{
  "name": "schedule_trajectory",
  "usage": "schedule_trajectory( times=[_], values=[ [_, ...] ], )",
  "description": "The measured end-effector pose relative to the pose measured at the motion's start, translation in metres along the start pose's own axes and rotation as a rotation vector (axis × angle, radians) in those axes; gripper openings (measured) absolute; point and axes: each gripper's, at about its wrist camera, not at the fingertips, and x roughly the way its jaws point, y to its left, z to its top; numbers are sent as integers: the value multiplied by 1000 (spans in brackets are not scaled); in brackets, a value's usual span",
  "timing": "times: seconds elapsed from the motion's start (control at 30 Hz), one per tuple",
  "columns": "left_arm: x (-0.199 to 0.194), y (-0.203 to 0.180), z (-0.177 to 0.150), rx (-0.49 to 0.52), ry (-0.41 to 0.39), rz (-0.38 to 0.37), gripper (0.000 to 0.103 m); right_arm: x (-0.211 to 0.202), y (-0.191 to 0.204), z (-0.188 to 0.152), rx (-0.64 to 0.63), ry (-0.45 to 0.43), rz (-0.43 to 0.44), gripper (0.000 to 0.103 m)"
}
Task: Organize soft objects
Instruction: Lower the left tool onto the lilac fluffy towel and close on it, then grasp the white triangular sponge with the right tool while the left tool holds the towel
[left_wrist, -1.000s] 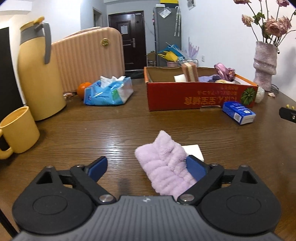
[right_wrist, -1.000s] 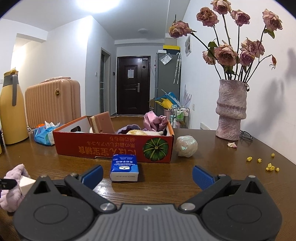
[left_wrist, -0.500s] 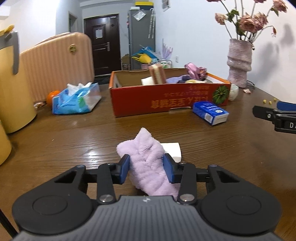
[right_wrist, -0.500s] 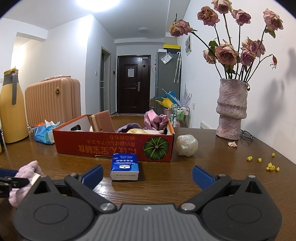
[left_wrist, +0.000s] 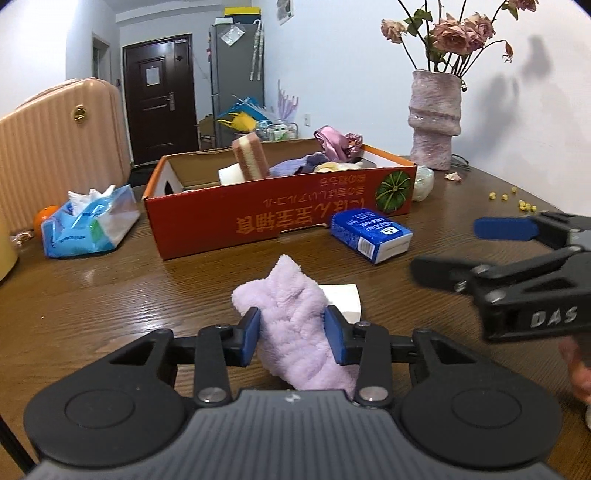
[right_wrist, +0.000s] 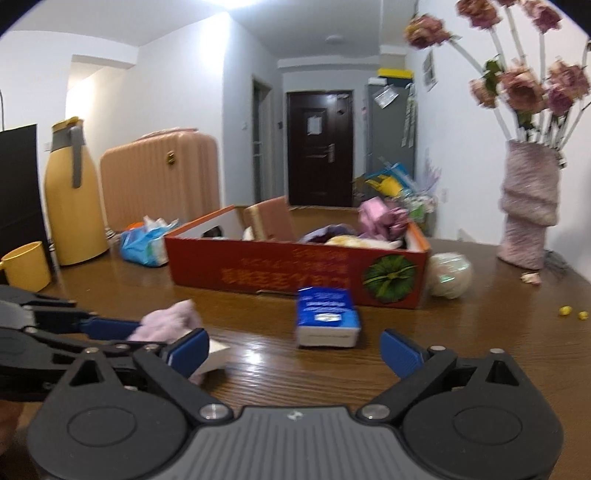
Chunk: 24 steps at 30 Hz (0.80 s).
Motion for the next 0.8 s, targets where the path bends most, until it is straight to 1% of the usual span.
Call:
schedule_trajectory(
  times=[0.13,0.2,0.23,0.3,0.37,0.43,0.47,0.6,0.63,0.7,0.8],
  values=[
    [2,4,0,-5,8,-14,37,15,9,2,4,48,63,81],
    [3,7,1,-12,12,-26,37,22,11,3,15,73,92,78],
    [3,8,1,-11,12,-31,37,25,11,4,27,82,103,74],
    [3,7,1,-1,10,-35,37,32,9,5,61,103,124,71],
    [3,7,0,10,9,-39,37,39,6,6,92,125,149,64],
    [3,8,0,14,10,-46,37,44,8,6,105,143,174,52],
    [3,9,0,13,11,-50,37,47,10,6,102,150,186,48],
    [3,10,0,14,14,-52,37,55,18,6,93,165,220,26],
    [3,10,0,12,15,-53,37,55,20,6,86,165,224,23],
    [2,11,0,8,17,-52,37,56,23,5,65,174,227,19],
    [0,11,0,10,18,-39,37,54,27,5,42,170,226,19]
  ],
)
